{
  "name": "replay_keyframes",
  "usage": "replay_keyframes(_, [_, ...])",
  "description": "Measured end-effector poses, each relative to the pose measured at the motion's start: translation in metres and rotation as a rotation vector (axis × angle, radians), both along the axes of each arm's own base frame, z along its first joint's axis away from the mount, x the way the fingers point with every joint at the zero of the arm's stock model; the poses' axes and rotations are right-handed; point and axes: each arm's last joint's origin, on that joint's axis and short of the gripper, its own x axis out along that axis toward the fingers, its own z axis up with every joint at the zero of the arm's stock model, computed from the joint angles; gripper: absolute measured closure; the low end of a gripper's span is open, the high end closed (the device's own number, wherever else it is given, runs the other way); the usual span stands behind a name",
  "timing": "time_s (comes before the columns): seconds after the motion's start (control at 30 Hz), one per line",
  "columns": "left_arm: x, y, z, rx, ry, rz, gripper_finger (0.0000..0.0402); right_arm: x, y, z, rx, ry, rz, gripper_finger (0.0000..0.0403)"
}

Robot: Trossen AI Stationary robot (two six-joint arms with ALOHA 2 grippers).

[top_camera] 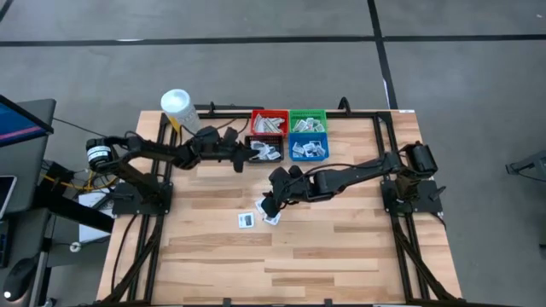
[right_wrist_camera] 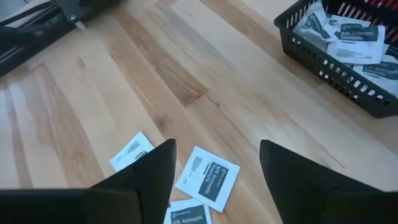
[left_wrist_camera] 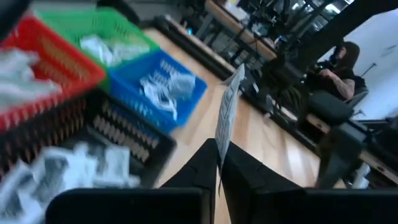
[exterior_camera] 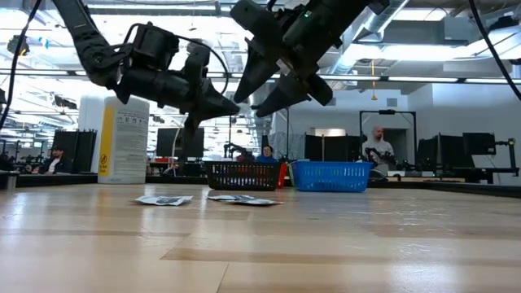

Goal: Pick & Place First Aid Supplies
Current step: Put the towelette pack into the black basket

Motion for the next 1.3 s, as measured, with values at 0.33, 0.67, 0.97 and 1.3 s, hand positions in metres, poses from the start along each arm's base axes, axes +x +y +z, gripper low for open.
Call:
replay_keyframes(0.33, [0.003,0.014,0.009,0.069,-0.009,0.029,0.0369,-0.001,0.007,0.000,-0.001,0.001,0.016,0.0187])
replay_keyframes(0.67, [-0.002,0.023,0.008,0.067,0.005,0.080,0.0314,-0.002,0.006,0.000,-0.004,0.010,0.014,0.0188])
replay_keyframes(0.97, [-0.007,0.015,-0.005,0.016,0.066,0.012,0.0309,-0.004,0.015,-0.008,-0.003,0.061,0.036,0.0190])
replay_keyframes(1.3, [-0.011,-0.025,-0.027,-0.078,0.134,-0.141,0.0309,0.004,0.055,-0.074,0.075,0.203,0.177,0.0203])
